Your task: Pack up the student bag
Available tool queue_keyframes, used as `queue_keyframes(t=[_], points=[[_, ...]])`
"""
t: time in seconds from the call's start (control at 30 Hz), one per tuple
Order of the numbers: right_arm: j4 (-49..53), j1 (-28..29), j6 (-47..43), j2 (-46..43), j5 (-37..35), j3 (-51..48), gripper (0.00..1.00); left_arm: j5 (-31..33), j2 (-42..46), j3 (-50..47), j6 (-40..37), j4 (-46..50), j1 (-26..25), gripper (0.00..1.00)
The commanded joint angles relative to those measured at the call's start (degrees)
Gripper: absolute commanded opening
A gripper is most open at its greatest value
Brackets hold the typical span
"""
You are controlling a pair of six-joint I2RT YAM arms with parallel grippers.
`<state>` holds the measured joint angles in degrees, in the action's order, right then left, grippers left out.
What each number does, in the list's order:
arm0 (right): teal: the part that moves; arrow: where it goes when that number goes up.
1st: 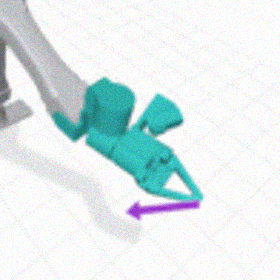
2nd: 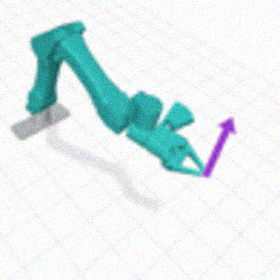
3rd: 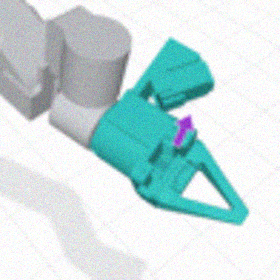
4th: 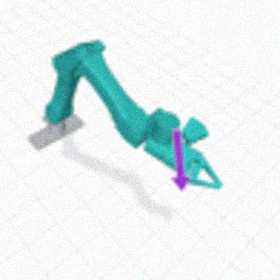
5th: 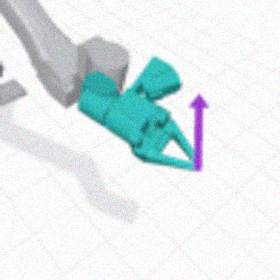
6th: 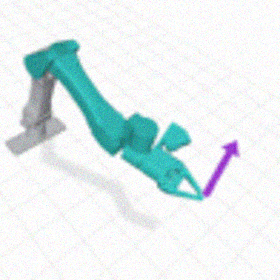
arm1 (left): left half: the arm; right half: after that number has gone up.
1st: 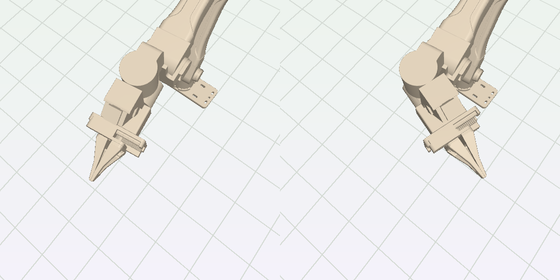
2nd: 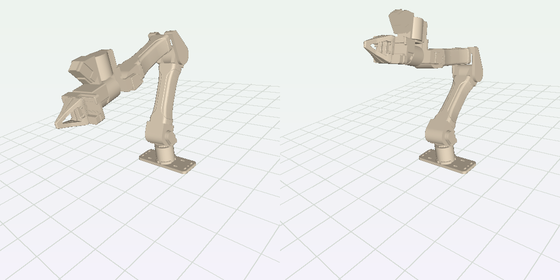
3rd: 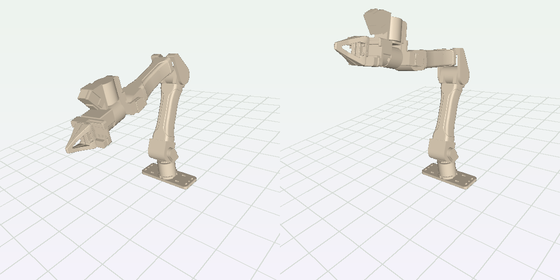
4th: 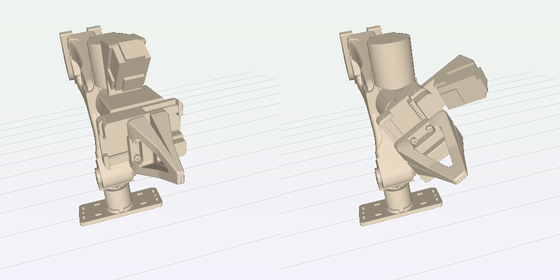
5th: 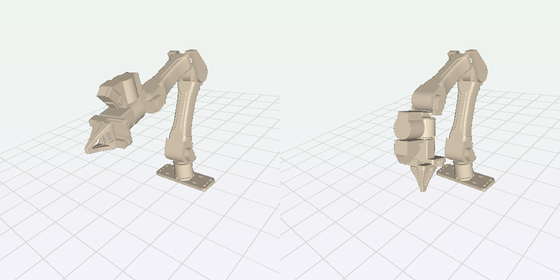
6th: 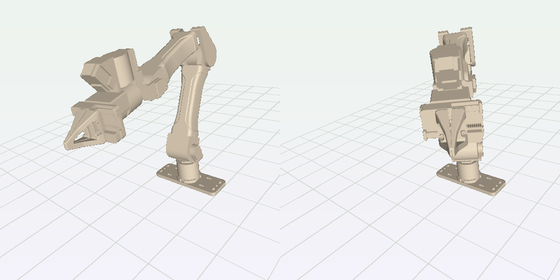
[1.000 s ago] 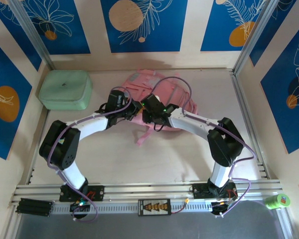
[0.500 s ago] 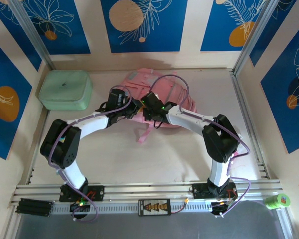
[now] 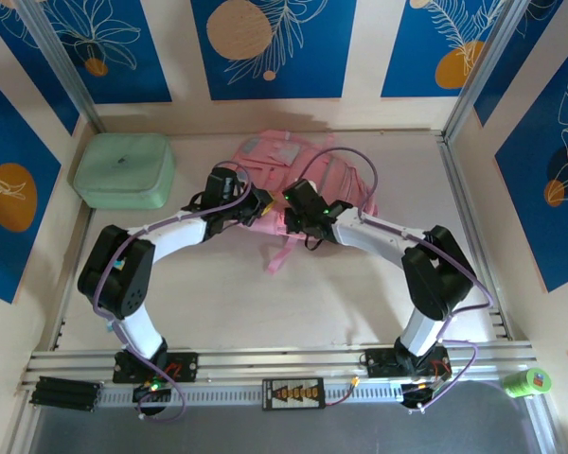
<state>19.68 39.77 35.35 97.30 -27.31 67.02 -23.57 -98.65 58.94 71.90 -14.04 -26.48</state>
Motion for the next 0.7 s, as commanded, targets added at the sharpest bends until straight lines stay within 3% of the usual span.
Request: queue_keyframes(t=[0.0,0.13,0.3,0.5,0.67], points=[[10.18,-3.25,6.52,-0.72,-6.77,-1.6,0.16,-1.24,1.47,2.29,-2.45,-1.61,2.56,0.0],[7.29,-0.66,4.14,0.18,-2.77,0.65,0.22,-1.67,0.96,2.64,-2.08,-2.21,2.58,0.0],[4.4,-0.11,1.37,1.81,1.82,2.19,0.38,-1.84,1.15,2.76,-1.83,-2.35,2.59,0.0],[3.52,-0.39,1.66,2.48,1.86,1.24,0.39,-2.29,0.79,3.11,-1.85,-2.42,2.57,0.0],[3.23,-0.05,0.37,3.63,0.97,2.42,0.31,-2.78,0.31,3.59,-1.5,-2.89,2.58,0.0]])
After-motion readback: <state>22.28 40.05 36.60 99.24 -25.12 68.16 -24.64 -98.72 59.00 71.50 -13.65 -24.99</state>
